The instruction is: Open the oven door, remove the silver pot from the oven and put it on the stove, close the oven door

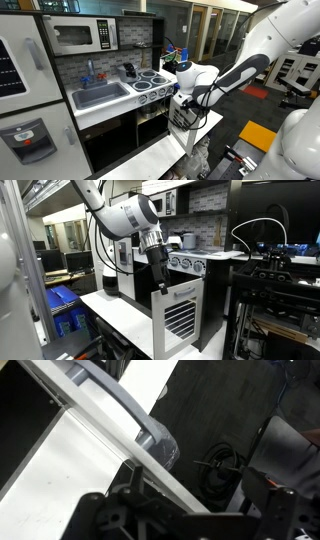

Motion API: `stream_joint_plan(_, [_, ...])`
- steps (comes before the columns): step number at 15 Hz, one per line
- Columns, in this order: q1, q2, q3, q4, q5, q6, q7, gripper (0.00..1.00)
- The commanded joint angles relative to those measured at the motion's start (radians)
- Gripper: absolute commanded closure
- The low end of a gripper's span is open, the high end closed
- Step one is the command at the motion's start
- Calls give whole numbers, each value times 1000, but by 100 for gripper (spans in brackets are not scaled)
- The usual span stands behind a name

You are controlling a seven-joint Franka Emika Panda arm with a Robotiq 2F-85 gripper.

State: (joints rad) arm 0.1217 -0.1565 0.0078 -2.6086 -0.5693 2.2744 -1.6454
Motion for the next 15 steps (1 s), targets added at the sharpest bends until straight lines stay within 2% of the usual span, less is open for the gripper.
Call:
stream_joint_plan(1, [-34, -42, 2, -25, -46, -16, -45, 0])
stream_joint_plan(6, [-45, -50, -1, -17, -60, 12, -24, 0])
stream_joint_plan(15, [17, -83, 29, -3, 192, 346, 111, 0])
